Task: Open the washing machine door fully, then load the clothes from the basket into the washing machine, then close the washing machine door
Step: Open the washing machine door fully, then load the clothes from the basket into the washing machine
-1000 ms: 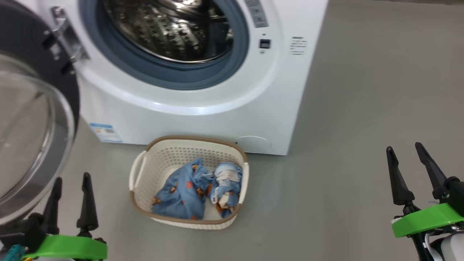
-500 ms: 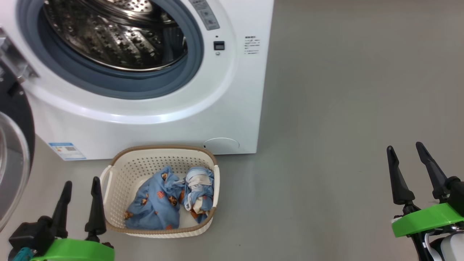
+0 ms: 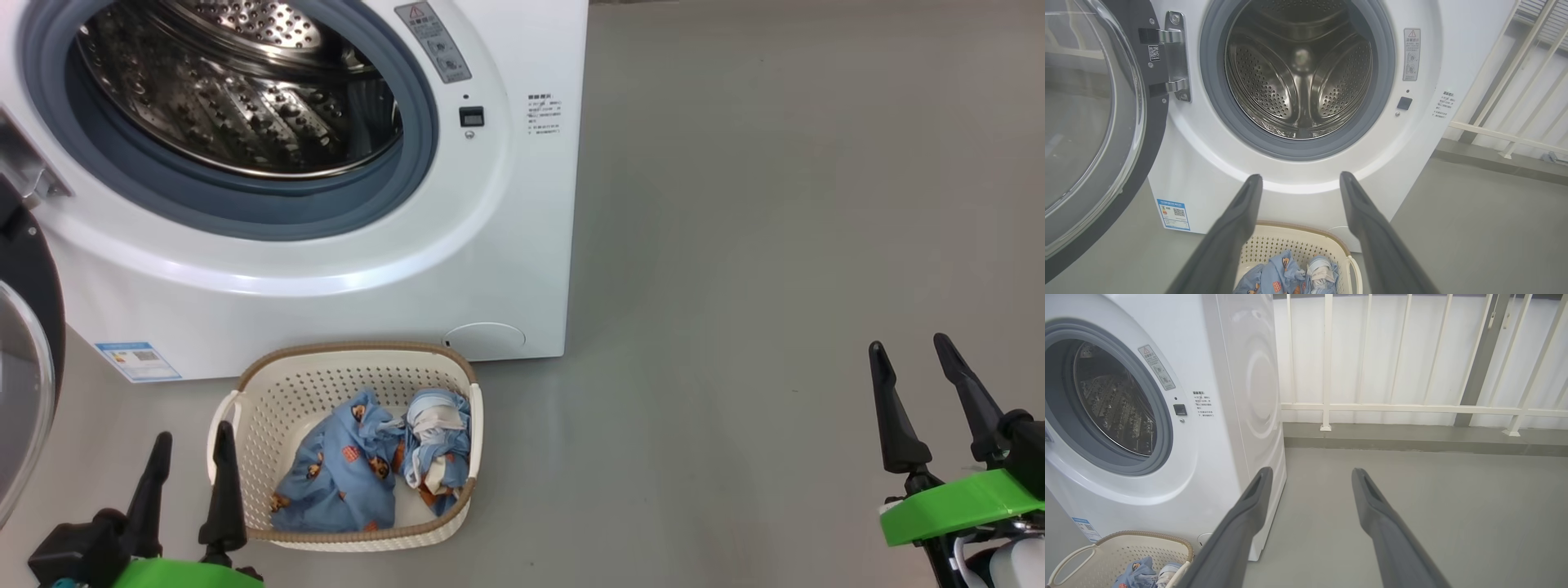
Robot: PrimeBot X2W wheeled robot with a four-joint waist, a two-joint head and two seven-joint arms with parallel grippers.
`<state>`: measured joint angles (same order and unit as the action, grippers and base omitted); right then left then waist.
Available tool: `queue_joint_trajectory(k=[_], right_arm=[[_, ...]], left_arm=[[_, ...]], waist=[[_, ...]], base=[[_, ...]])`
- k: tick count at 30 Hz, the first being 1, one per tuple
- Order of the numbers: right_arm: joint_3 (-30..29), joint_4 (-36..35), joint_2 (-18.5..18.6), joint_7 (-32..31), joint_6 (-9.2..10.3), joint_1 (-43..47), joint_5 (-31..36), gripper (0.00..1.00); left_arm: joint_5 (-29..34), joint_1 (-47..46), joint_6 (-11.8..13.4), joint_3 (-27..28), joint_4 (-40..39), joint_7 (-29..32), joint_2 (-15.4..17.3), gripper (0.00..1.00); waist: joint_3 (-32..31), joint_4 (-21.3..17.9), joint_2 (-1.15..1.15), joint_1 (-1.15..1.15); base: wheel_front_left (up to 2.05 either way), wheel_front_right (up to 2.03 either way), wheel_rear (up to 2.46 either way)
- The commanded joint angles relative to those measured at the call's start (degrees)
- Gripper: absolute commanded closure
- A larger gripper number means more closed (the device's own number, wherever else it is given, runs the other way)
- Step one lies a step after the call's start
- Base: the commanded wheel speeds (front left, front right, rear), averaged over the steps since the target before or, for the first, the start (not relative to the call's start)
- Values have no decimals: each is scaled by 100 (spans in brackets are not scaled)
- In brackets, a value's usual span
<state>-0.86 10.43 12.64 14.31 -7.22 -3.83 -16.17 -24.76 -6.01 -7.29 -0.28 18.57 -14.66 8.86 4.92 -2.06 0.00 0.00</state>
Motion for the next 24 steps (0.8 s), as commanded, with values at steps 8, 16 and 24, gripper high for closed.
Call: queue_joint_trajectory(k=[8, 16, 24], right_arm=[[81, -140, 88, 69, -26, 32, 4, 0], [102, -149, 95, 69, -26, 51, 5, 0], [120, -157, 91, 69, -26, 33, 7, 0]], left_arm=[[-76, -9, -20, 194, -156, -34, 106, 0], [-184, 16, -20, 99, -173, -34, 142, 0], [-234, -6, -20, 15, -184, -34, 193, 0]], waist=[[-44, 46, 0, 0], [-60, 67, 0, 0], [-42, 92, 0, 0]], base=[[0, 0, 0], [9, -32, 23], [27, -153, 126]])
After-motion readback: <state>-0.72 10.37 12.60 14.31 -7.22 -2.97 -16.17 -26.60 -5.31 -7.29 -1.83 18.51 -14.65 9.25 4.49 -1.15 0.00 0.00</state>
